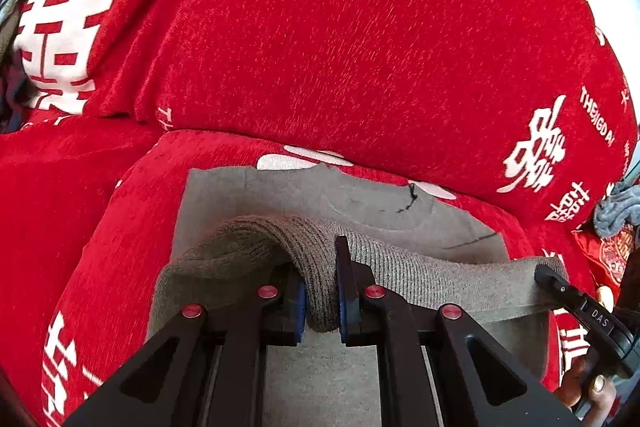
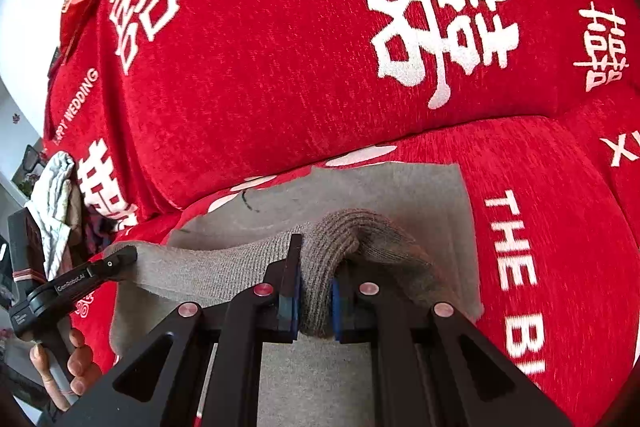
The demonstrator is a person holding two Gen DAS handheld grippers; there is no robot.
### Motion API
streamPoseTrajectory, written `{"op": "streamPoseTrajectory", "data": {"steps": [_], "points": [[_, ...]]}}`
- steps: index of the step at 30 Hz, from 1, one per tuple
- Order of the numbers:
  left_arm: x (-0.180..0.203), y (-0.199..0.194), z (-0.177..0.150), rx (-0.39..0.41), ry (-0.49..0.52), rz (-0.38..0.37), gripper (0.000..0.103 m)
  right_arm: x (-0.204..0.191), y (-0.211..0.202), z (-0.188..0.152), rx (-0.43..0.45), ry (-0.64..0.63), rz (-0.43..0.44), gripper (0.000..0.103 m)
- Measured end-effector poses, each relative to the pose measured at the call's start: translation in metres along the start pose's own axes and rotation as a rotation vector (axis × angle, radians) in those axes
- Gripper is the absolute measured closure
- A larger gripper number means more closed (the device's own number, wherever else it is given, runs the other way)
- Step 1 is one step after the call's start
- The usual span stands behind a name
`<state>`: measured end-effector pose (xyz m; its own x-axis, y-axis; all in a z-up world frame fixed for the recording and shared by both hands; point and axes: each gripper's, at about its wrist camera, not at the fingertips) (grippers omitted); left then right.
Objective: Fold small clothes
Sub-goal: 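Lay the hem near the collar and open both grippers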
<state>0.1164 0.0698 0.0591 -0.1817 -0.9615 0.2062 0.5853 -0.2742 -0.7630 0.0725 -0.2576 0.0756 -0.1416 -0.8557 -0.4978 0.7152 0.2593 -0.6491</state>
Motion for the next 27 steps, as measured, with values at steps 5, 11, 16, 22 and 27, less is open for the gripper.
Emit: {"op": "streamPoseTrajectory", "data": {"steps": [5, 11, 16, 22, 27], "points": [[-0.001, 0.022, 0.011, -0.027, 0.012, 0.011, 0.09, 0.005, 0.023, 0.013, -0.019, 0.02, -0.024, 0.091], [-0.004, 0.051, 0.021, -0.064, 0.019, 0.025, 0.09, 0.011, 0.053, 0.024, -0.046, 0.026, -0.061, 0.091], [-0.01, 0.079, 0.026, -0.104, 0.006, 0.035, 0.09, 0.017, 0.076, 0.031, -0.067, 0.04, -0.083, 0.091], [-0.018, 0.102, 0.031, -0.126, -0.015, 0.024, 0.09, 0.024, 0.097, 0.038, -0.078, 0.061, -0.1, 0.091], [-0.026, 0.12, 0.028, -0.163, -0.04, 0.006, 0.089, 0.033, 0.112, 0.038, -0.097, 0.084, -0.108, 0.091]]}}
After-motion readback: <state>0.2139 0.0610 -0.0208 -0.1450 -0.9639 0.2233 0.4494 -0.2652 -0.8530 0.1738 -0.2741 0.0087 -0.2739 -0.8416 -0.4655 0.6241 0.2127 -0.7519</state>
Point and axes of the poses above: each gripper's, at about its wrist camera, not at the fingertips, and y roughly the way its jaws point, x to its right, z to its top, and after that the axes turned 11 degrees about y, right-handed
